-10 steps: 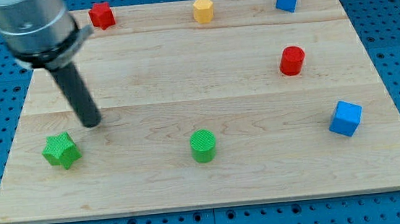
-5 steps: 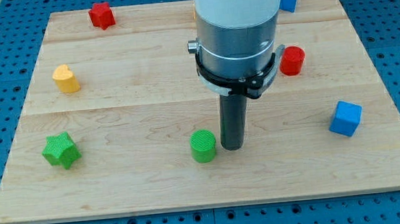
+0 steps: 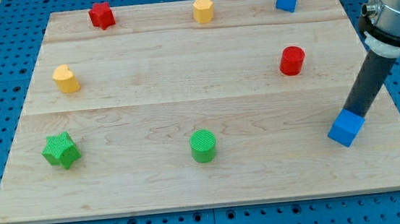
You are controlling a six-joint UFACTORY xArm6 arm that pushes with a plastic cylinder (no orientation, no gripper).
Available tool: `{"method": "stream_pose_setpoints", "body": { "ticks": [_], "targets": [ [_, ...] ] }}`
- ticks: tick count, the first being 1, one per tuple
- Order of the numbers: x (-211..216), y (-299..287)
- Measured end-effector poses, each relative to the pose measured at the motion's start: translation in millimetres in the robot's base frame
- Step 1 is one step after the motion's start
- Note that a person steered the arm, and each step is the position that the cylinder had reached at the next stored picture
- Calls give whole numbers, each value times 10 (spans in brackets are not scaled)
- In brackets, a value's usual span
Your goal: Slightly move the blue cube towards downwards direction
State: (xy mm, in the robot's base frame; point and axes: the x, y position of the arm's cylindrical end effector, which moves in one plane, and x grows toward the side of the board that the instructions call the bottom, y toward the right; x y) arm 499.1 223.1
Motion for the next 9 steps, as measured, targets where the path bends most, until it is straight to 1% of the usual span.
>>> {"method": "stream_pose_setpoints", "body": {
  "ticks": [1,3,4,5,6,7,8,9],
  "targets": [
    [-65,-24],
    [-67,-326],
    [-67,-334],
    [49,-376],
    [43,86],
    [217,434],
    [357,210],
    [384,117]
  ]
}}
